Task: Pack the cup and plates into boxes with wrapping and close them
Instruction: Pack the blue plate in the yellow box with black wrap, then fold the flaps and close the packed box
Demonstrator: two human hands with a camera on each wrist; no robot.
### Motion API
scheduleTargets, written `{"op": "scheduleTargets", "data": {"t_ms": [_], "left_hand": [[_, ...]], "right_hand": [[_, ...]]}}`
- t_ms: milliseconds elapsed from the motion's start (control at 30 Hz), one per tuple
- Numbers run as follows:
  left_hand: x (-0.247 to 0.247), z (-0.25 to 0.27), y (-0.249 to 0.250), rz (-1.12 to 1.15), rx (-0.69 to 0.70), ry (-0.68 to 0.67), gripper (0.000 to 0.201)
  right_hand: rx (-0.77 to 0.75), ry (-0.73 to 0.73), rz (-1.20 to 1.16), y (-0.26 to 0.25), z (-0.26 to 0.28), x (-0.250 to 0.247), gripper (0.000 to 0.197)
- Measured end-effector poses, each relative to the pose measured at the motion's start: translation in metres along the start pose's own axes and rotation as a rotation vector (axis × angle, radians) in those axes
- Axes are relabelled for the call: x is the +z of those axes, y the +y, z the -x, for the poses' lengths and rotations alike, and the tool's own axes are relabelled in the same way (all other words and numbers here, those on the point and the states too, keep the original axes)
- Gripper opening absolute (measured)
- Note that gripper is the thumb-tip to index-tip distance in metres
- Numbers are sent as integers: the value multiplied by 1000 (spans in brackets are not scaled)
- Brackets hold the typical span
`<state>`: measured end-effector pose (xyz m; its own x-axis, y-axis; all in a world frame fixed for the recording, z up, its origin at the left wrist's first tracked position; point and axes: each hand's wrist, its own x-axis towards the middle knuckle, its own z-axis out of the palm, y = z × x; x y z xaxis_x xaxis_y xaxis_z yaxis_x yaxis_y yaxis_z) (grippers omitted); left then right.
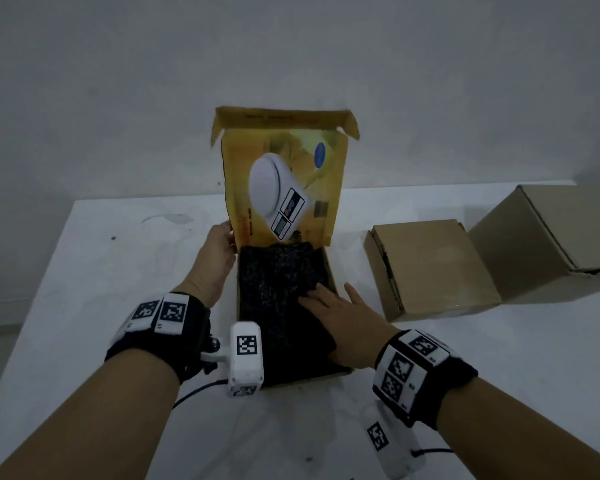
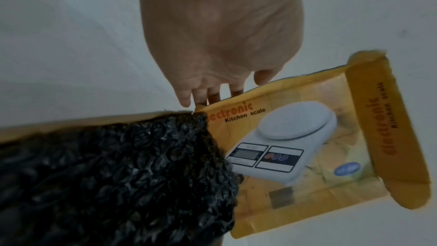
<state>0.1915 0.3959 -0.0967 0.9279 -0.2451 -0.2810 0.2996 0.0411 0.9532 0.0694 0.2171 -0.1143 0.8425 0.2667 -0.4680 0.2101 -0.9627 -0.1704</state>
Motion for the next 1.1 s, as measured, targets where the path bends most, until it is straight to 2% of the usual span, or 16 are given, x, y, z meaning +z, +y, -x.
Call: {"op": "scheduleTargets", "data": {"t_ms": [133,333,467,533,567,633,700,767,900,967,1067,1100], "left_hand": [[-3,8,-3,20,-2,-39,38],[-7,16,5,7,-50,-172,57],[-5,19,8,40,-51,-164,54],[-5,20,7,45,-42,-158,50],[-5,20,6,42,-45,-160,49],[-6,20,7,29,-66,-164,52],[-6,21,8,12,-91,-155,53],[-6,22,8,-7,-91,-146,49],[-7,24,6,-1,-96,-145,40],[-12,25,1,-38,-82,-160,32],[-22,25,-12,-177,-115,-205,16],[-24,27,-13,-206,-169,-215,24]], "right_hand": [[30,59,-106,1,4,3,87],[12,214,-8,8,10,14,76],[-2,222,-29,10,18,15,75],[5,310,-217,10,21,12,74],[35,401,-339,12,20,11,65],[177,574,-606,19,12,3,47],[300,622,-955,28,0,-8,47],[317,596,-1254,35,-8,-20,49],[293,473,-1651,29,-12,-43,44],[304,424,-1679,27,-12,-45,44],[307,394,-1678,32,-9,-39,30],[313,338,-1678,31,-6,-40,29]]}}
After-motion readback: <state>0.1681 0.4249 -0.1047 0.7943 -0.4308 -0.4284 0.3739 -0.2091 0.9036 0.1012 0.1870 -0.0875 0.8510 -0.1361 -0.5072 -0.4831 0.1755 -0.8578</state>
